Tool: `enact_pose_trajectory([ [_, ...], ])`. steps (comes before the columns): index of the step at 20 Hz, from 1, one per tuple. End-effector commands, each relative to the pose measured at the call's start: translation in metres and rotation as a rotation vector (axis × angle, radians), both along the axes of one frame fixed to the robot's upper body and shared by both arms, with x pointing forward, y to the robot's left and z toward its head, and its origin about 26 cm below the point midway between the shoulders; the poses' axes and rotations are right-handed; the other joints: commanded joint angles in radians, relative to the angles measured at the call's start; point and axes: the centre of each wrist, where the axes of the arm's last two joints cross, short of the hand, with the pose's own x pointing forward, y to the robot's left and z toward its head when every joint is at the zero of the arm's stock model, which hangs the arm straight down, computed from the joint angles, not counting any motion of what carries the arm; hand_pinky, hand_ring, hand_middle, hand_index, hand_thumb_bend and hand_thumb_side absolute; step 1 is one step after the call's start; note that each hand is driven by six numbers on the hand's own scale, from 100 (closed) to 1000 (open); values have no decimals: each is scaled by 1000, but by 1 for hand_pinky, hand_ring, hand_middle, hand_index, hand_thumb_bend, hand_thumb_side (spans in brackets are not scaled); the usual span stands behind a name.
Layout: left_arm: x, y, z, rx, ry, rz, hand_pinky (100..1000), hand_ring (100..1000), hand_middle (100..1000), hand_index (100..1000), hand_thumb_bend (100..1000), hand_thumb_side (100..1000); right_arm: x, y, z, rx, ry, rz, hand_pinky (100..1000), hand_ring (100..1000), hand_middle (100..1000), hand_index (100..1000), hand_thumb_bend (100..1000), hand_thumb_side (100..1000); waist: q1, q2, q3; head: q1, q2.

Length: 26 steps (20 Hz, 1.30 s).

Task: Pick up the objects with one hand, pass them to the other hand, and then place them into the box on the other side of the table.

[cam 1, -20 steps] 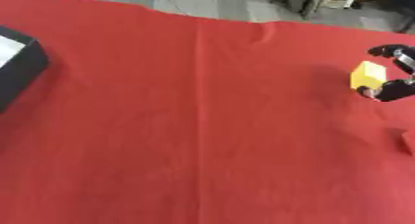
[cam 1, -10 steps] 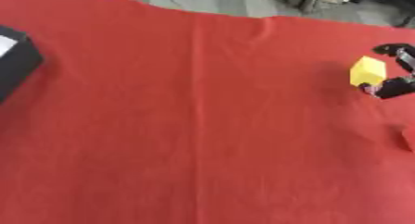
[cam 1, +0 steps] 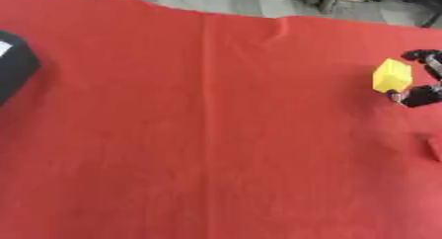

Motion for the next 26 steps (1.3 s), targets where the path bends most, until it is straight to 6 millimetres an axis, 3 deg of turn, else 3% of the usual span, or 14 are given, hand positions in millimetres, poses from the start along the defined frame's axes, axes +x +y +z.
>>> enact_pose_trajectory([
  [1,-4,6,9,12,-32,13,640,664,704,758,100,796,-7,-10,24,-40,-48,-37,915,947,880,899,367,100,7,-17,1,-7,-19],
  [26,-4,6,6,7,-21,17,648,631,697,748,100,796,-4,-8,24,-50,-38,-8,921,946,875,892,399,100,-2,6,13,-22,-35],
])
